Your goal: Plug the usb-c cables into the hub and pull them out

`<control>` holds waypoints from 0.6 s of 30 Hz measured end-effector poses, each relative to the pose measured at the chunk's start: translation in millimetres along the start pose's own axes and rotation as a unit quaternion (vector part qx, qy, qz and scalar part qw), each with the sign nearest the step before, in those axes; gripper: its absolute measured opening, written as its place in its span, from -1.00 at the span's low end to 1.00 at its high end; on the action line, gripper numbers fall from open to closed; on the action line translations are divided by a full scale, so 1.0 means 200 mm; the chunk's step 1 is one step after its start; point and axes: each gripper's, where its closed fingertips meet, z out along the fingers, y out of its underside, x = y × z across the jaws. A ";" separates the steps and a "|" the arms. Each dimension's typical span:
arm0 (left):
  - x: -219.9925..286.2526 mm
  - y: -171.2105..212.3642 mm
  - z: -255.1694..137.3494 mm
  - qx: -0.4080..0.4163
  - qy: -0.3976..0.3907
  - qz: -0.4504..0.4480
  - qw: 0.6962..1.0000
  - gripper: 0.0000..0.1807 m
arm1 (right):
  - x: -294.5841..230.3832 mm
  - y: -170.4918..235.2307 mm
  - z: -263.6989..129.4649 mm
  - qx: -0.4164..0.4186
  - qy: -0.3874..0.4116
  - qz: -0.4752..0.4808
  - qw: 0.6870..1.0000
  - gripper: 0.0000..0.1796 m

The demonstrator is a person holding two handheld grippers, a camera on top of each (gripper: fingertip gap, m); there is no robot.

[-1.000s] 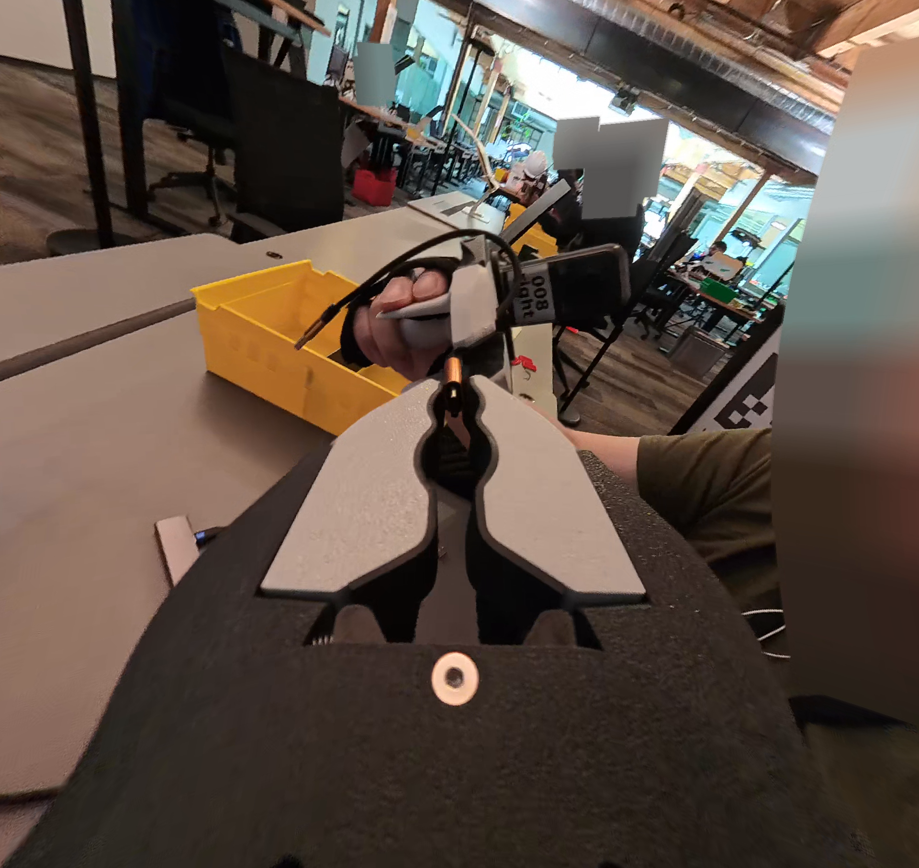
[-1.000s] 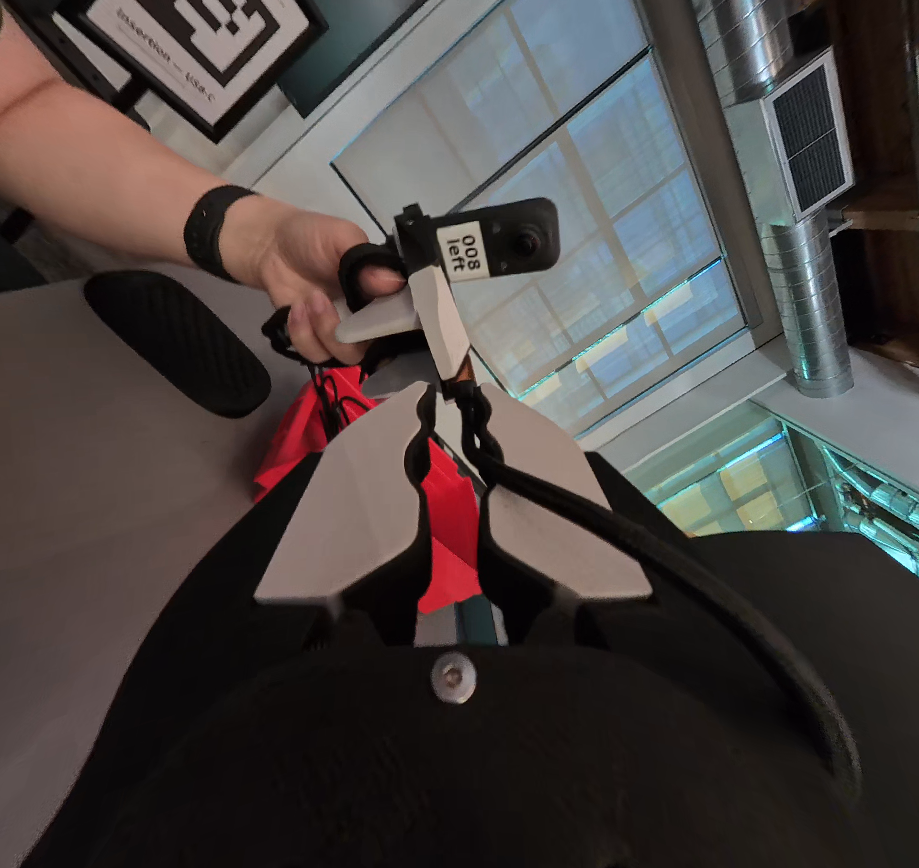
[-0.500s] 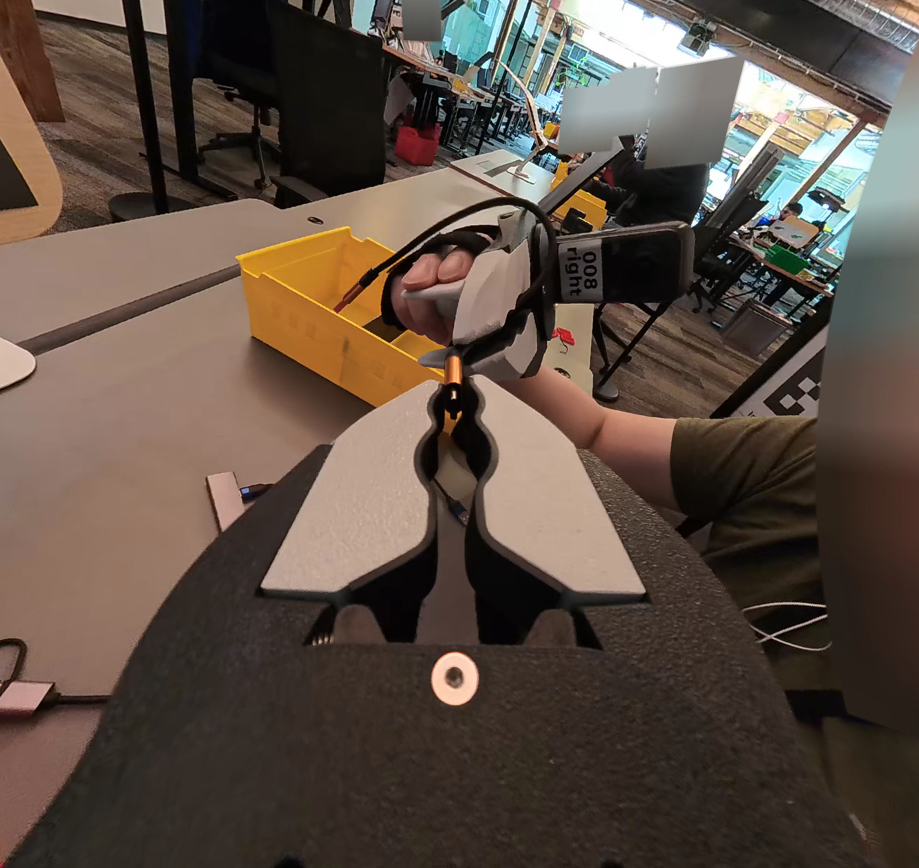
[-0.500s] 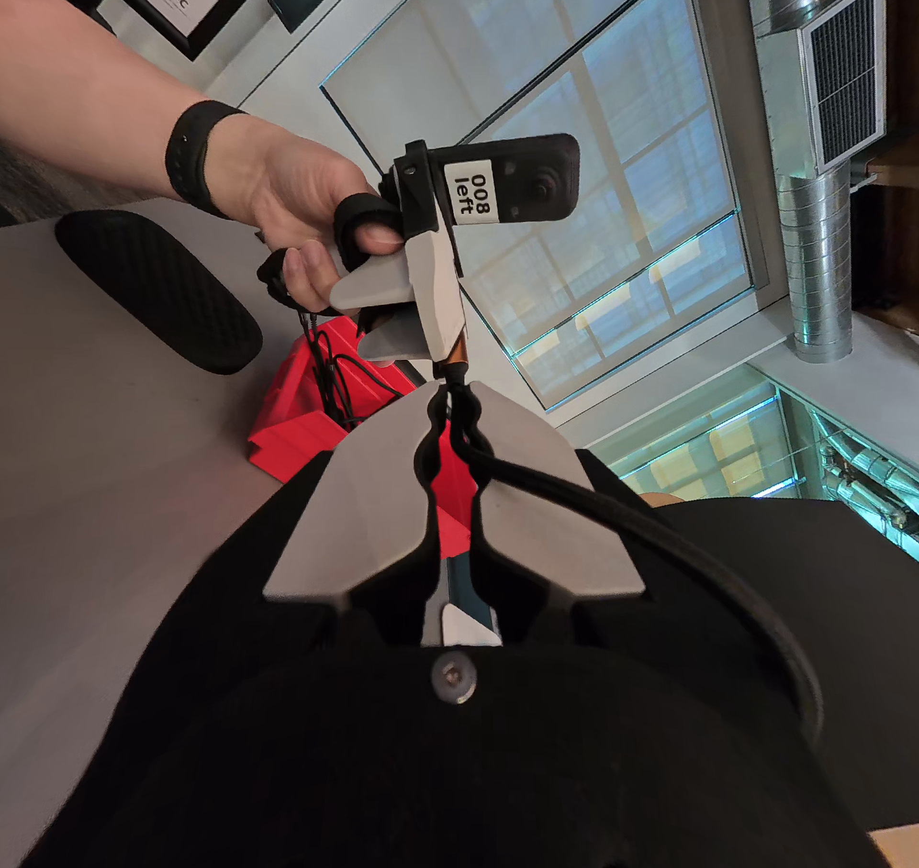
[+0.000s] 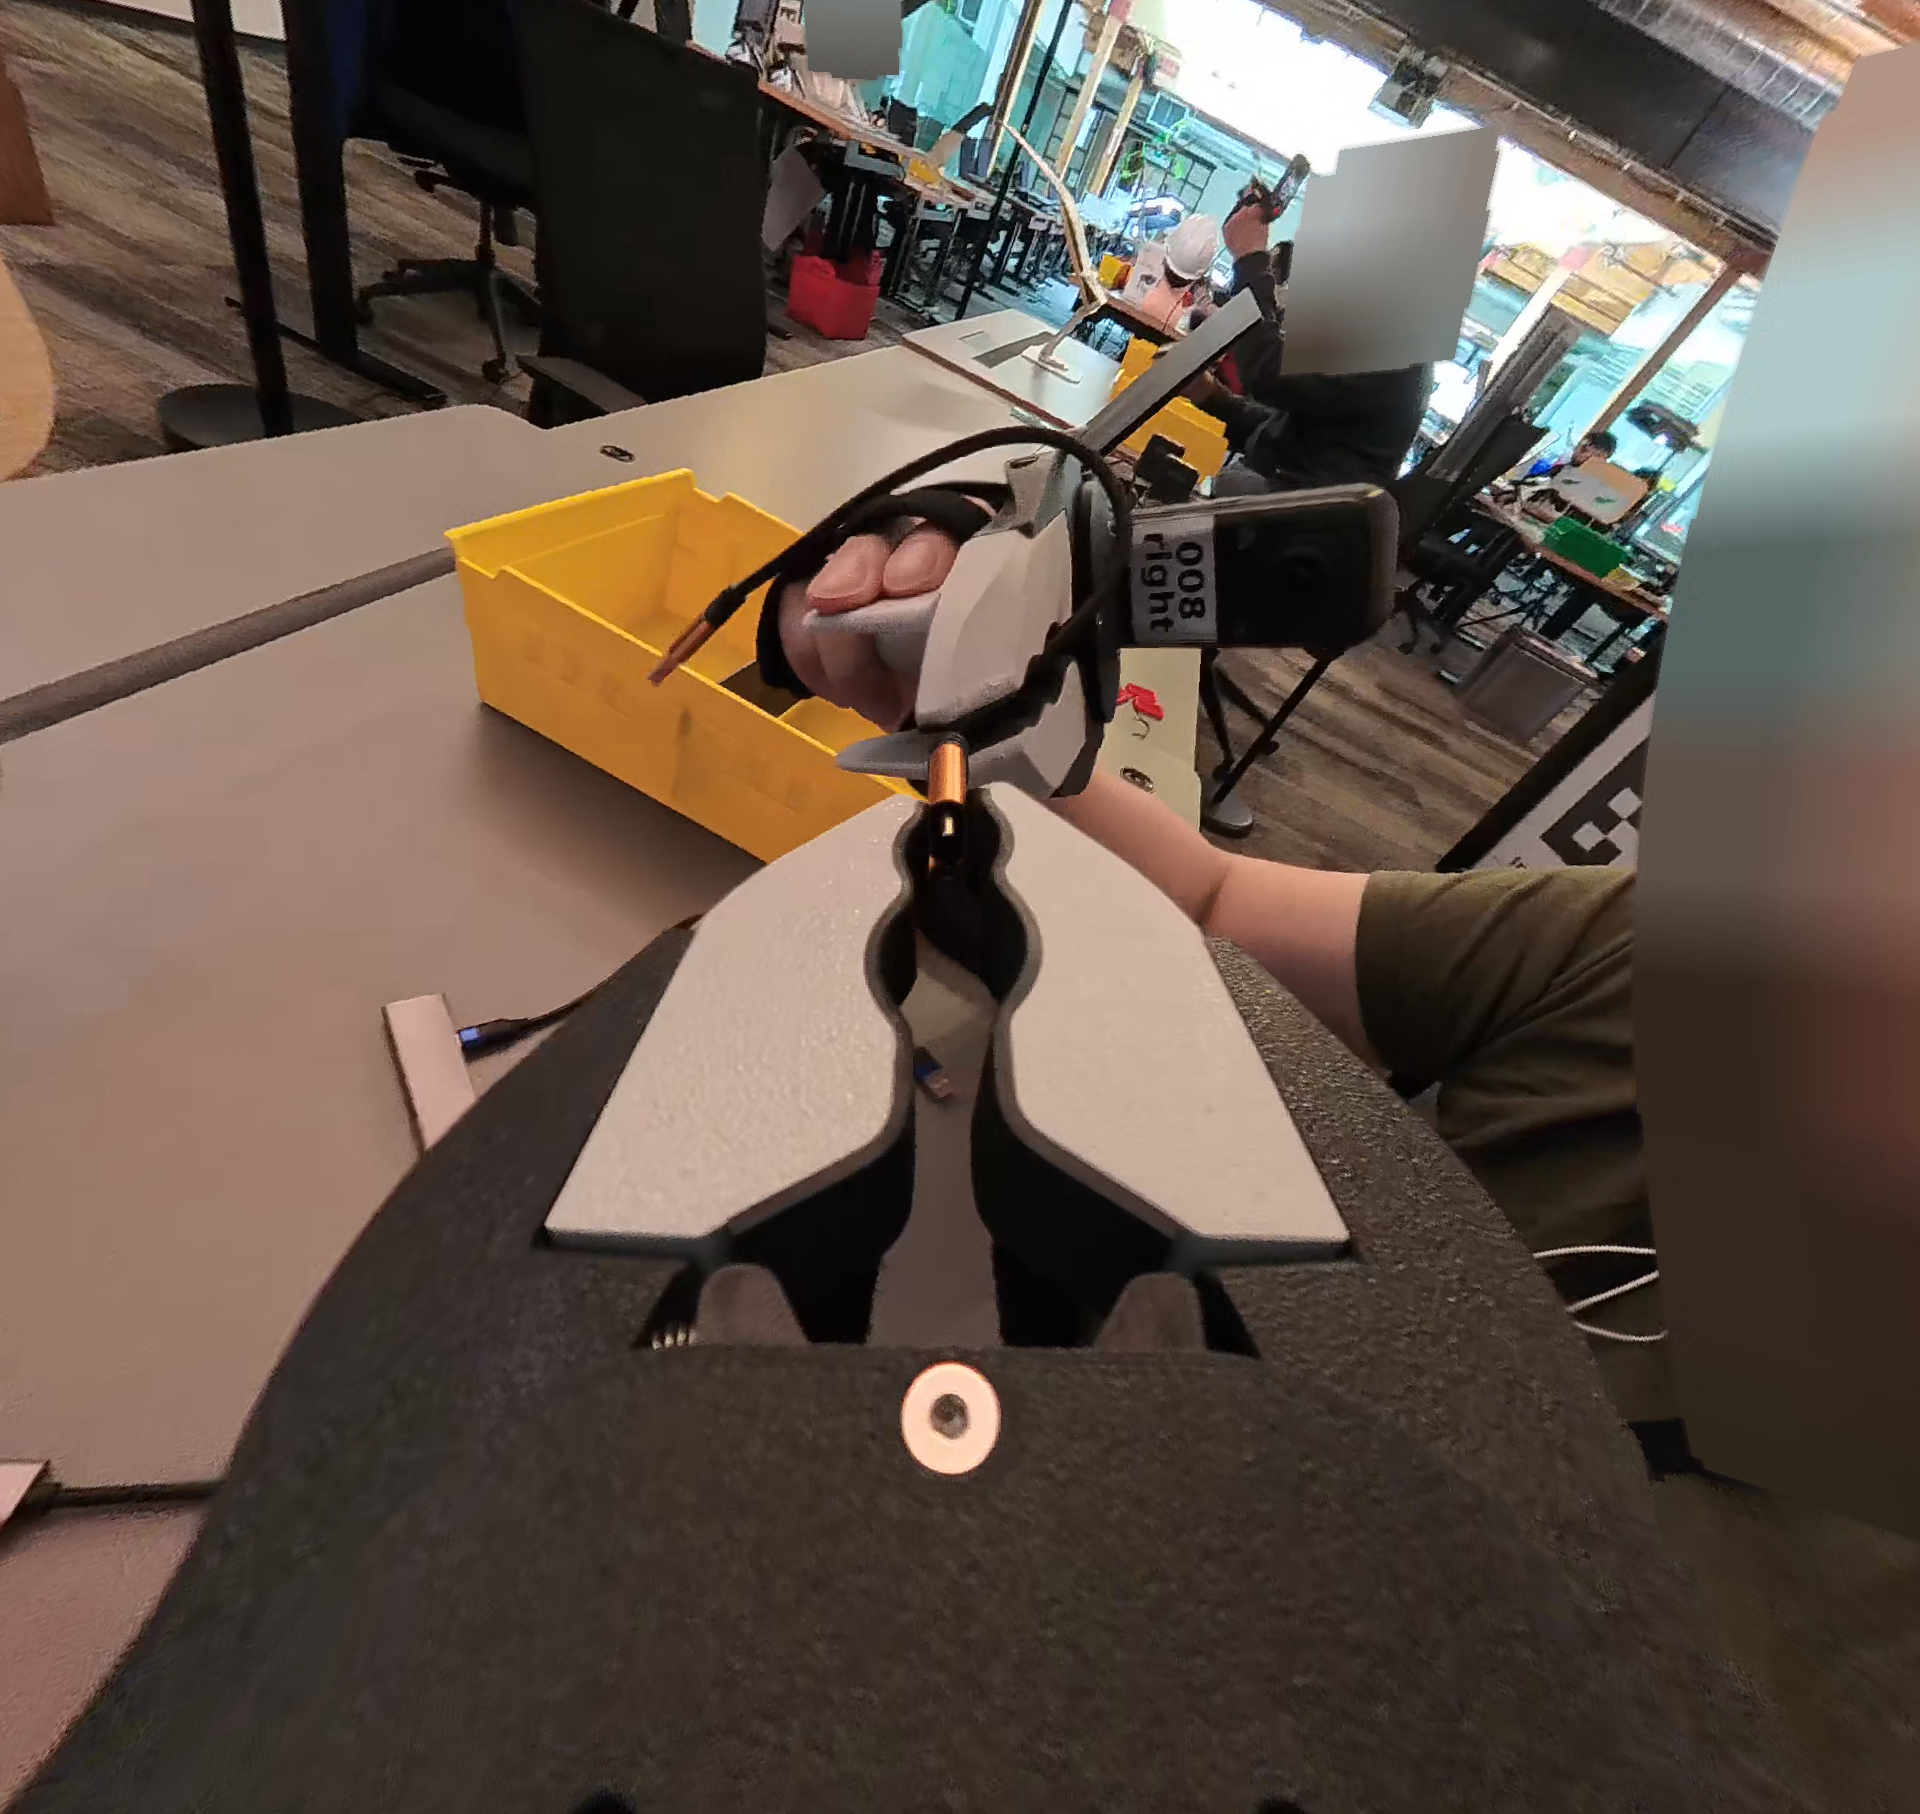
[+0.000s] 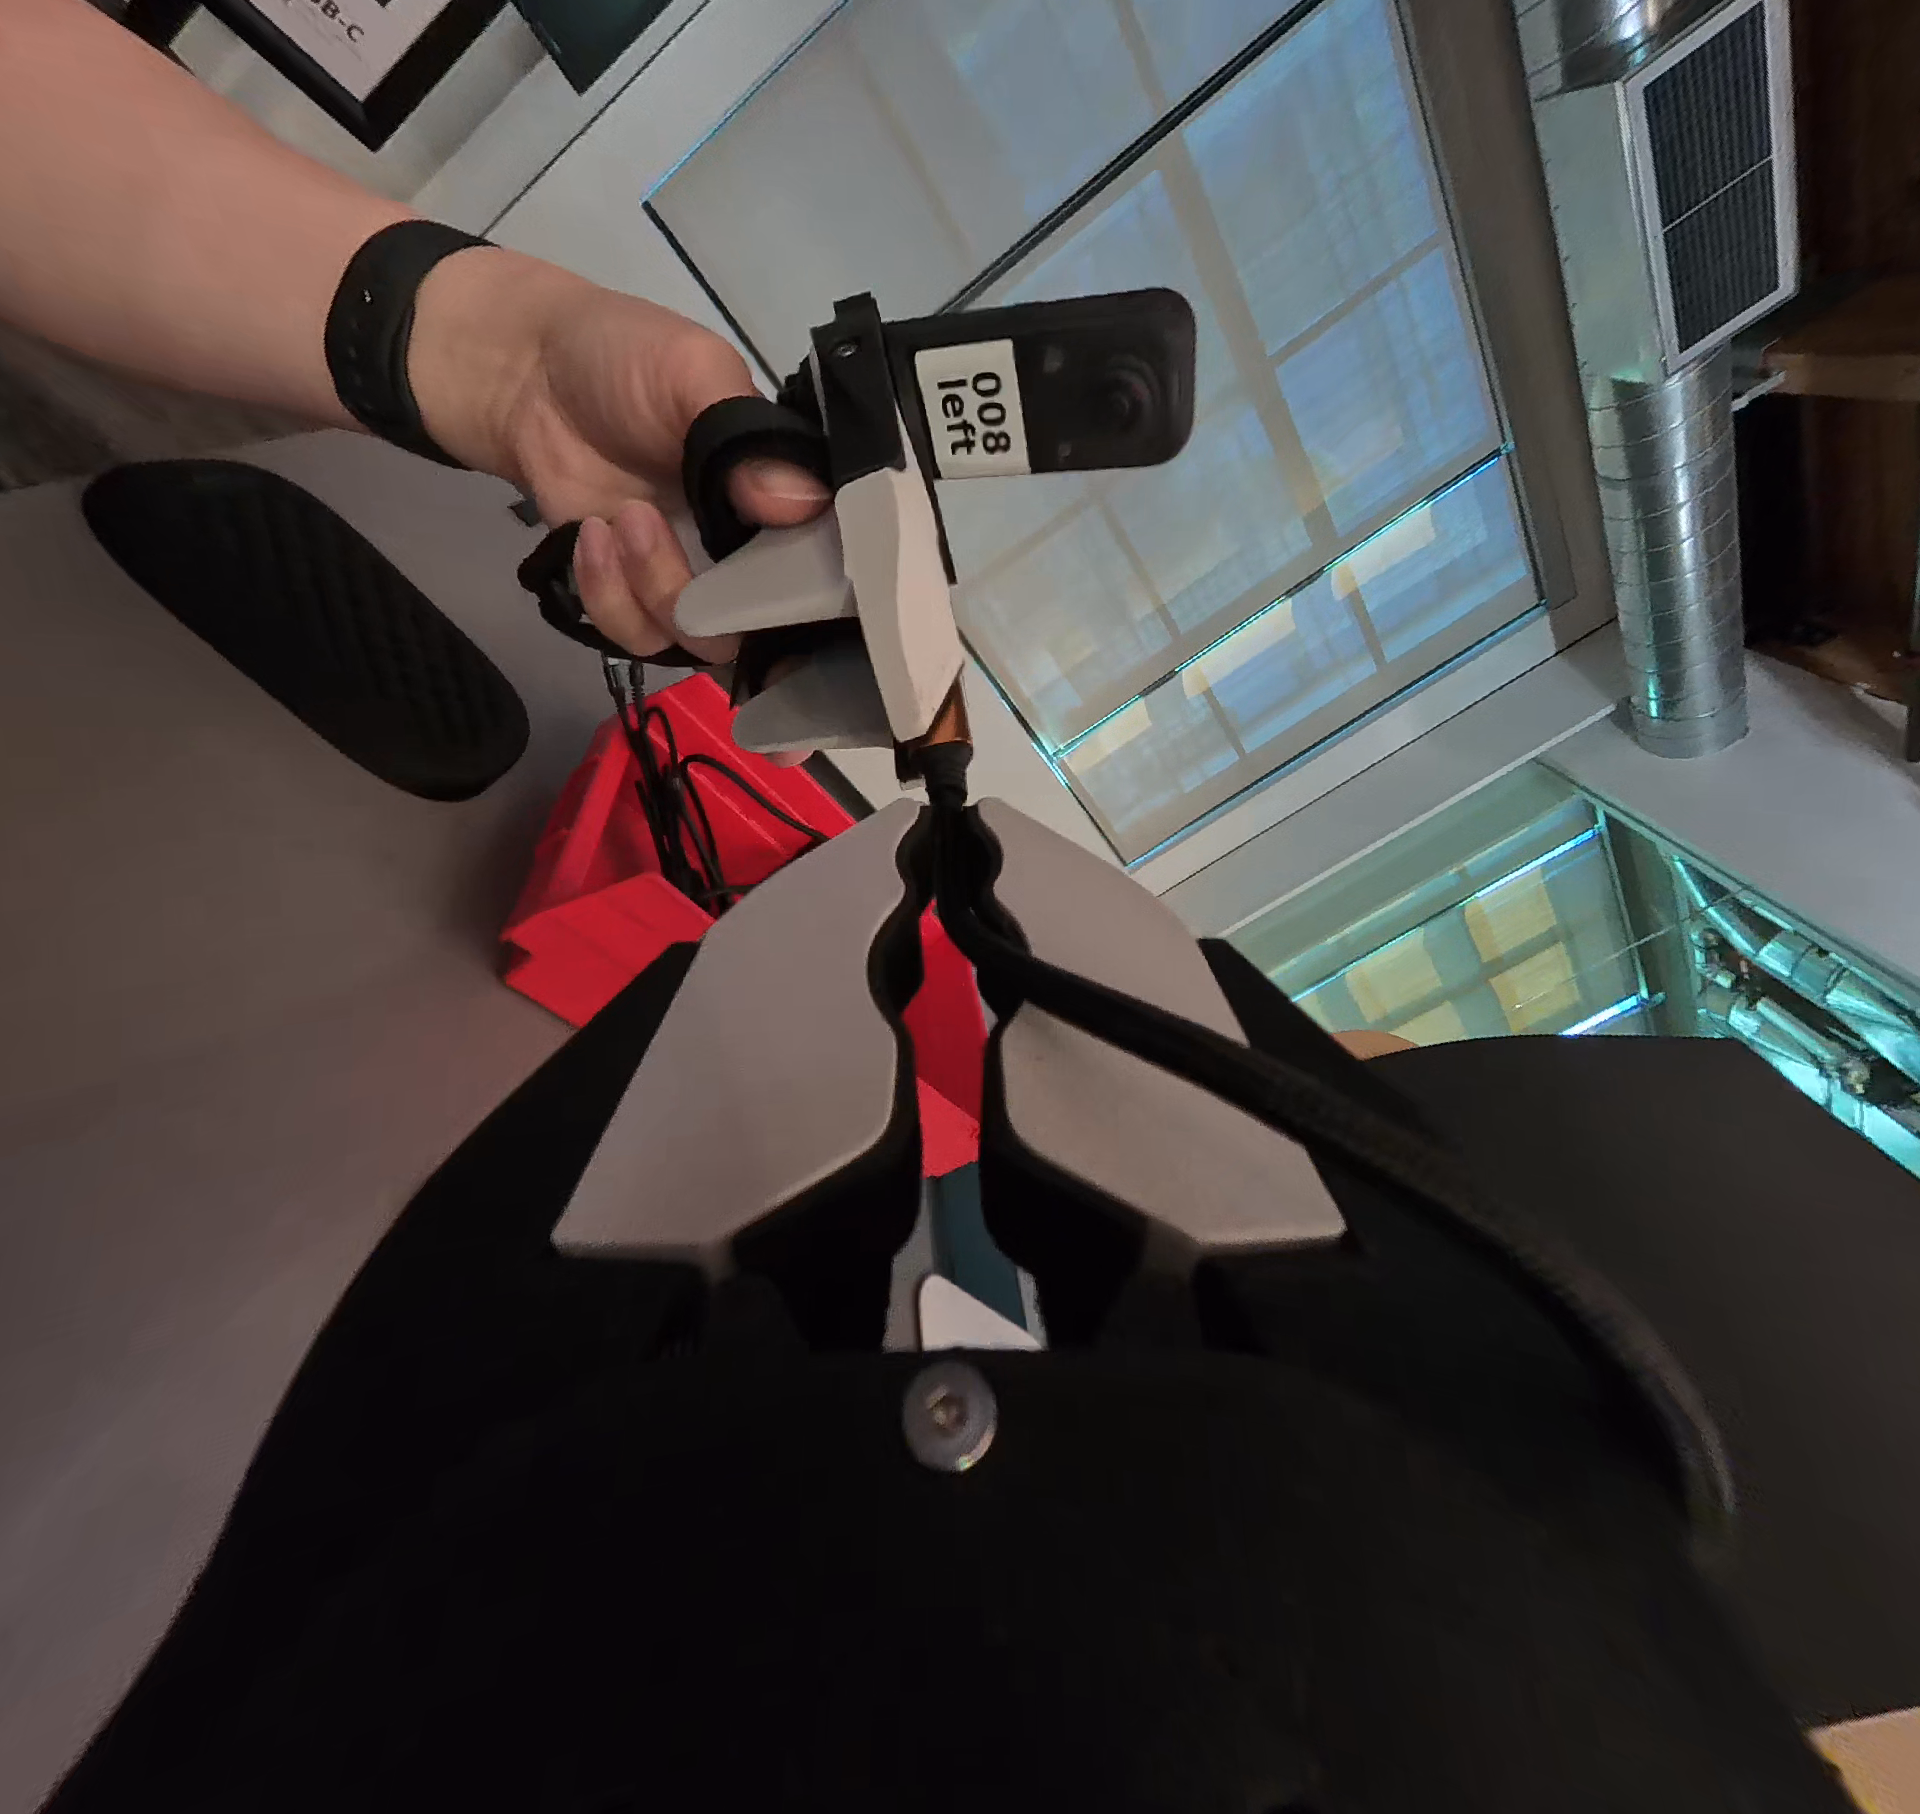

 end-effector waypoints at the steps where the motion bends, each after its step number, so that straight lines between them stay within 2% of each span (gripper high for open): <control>1: 0.00 0.00 0.00 -0.003 -0.004 0.006 1.000 -0.94 | 0.00 0.01 0.00 -0.004 -0.002 -0.003 1.000 -0.94; 18: -0.01 0.02 0.01 -0.009 -0.003 -0.002 1.000 -0.94 | -0.02 0.00 0.00 -0.009 -0.011 -0.005 1.000 -0.94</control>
